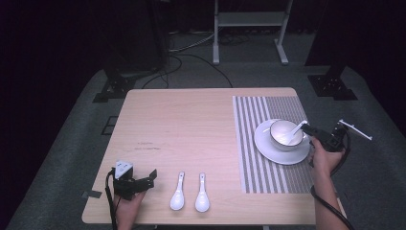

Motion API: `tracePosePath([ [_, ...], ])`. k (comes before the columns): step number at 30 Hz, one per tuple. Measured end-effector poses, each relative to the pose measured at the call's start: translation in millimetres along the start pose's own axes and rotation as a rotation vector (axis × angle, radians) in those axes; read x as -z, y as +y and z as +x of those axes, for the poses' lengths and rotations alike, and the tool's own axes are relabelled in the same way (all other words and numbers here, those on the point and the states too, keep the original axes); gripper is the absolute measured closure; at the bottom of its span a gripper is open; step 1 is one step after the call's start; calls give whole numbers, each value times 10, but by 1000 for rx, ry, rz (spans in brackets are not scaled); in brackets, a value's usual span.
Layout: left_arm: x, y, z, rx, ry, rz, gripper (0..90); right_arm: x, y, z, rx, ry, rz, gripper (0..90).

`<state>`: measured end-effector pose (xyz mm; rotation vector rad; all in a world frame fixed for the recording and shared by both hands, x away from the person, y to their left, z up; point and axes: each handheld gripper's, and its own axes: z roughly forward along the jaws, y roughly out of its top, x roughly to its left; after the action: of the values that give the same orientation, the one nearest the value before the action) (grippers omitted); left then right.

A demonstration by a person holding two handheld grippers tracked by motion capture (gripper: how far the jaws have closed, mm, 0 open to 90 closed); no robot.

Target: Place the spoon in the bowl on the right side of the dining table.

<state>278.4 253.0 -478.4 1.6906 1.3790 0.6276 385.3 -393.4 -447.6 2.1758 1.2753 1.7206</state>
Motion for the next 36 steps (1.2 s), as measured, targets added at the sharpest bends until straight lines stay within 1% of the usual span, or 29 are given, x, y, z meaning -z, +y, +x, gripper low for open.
tracePosePath([
  [3, -1, 1, 0, -1, 1, -1, 2, 11, -2, -2, 1, 6, -1, 686],
  [4, -2, 1, 0, -2, 1, 0, 2, 26, -6, 0, -3, 18, -2, 685],
  [8, -2, 2, 2, -1, 1, -2, 2, 50, -17, 19, 3, 37, 0, 666],
  [13, 0, 1, 4, 1, 0, -3, 2, 74, -31, 31, 7, 50, -1, 649],
  [17, -1, 0, 2, 3, 3, -4, 2, 107, -56, 51, 11, 83, 9, 622],
  [19, 0, 0, 2, 3, 4, -4, 2, 111, -64, 53, 12, 90, 13, 613],
  [20, -1, 0, 3, 5, 3, -4, 2, 120, -84, 56, 11, 110, 18, 589],
  [21, -1, 0, 3, 5, 3, -4, 2, 120, -84, 56, 11, 110, 18, 589],
  [22, -1, 1, 3, 5, 4, -3, 2, 128, -104, 63, 13, 125, 22, 570],
  [23, -1, 1, 3, 5, 4, -3, 2, 128, -104, 63, 13, 125, 22, 570],
  [24, -1, 1, 1, 2, 5, -2, 2, 132, -128, 69, 9, 144, 34, 540],
  [25, -1, 1, 1, 2, 5, -2, 2, 132, -128, 69, 9, 144, 34, 540],
  [26, -1, 1, 2, 3, 4, -2, 2, 136, -158, 77, 10, 158, 46, 522],
  [27, -1, 1, 2, 3, 4, -2, 2, 136, -158, 77, 10, 158, 46, 522],
  [28, 0, 0, 1, 3, 3, -3, 2, 150, -186, 84, 11, 169, 54, 503],
  [31, 1, -1, -1, 2, 4, -2, 2, 173, -216, 91, 12, 180, 56, 482],
  [33, 2, -1, -2, 2, 4, -2, 2, 212, -256, 93, 13, 205, 65, 460],
  [36, 2, -1, -2, 2, 3, -2, 2, 243, -292, 100, 19, 224, 75, 427],
])
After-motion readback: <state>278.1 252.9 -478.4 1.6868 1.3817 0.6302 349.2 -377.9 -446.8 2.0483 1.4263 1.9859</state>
